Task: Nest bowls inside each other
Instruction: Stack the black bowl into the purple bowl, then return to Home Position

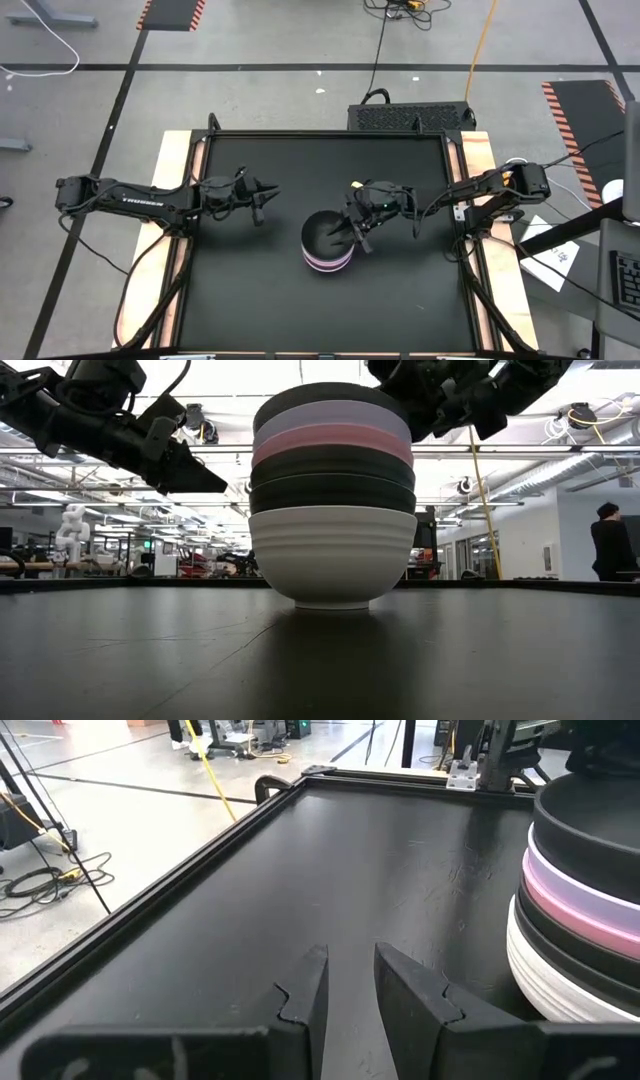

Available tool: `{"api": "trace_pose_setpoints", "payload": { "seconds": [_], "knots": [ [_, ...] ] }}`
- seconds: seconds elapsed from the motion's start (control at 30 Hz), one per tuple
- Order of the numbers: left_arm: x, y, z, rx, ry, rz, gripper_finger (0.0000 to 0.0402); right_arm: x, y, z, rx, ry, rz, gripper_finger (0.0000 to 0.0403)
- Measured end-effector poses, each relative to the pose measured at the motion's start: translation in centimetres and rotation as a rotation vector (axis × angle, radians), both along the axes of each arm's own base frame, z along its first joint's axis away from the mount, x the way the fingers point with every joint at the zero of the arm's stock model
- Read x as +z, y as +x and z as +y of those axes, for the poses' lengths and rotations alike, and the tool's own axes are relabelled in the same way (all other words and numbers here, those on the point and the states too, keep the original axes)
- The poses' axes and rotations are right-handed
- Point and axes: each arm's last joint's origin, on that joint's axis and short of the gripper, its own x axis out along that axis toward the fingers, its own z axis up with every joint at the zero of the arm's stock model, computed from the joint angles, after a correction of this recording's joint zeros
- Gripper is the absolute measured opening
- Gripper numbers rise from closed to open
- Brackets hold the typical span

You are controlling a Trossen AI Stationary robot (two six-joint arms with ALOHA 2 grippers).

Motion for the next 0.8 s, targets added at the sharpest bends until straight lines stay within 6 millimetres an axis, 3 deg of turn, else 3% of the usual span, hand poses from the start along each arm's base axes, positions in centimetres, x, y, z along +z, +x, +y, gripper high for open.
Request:
{"api": "trace_pose_setpoints", "payload": {
  "seconds": [0.17, 0.33, 0.6, 0.8],
  "knots": [
    [0.0, 0.0, 0.0, 0.001, -0.002, -0.001, 0.0088, 0.3, 0.1, 0.0, 0.001, -0.001, -0.035, 0.0128],
    [0.1, 0.0, 0.0, 0.0, -0.001, -0.007, 0.0088, 2.0, -0.5, -0.3, -0.006, -0.016, -0.106, 0.0128],
    [0.5, 0.1, 0.0, -0.017, 0.068, -0.025, 0.0088, 5.4, -4.3, -0.9, -0.123, -0.145, -0.08, 0.0128],
    [1.1, 0.1, -0.2, -0.088, 0.104, -0.07, 0.0088, 5.2, -7.4, -0.9, -0.152, -0.145, -0.089, 0.0128]
  ]
}}
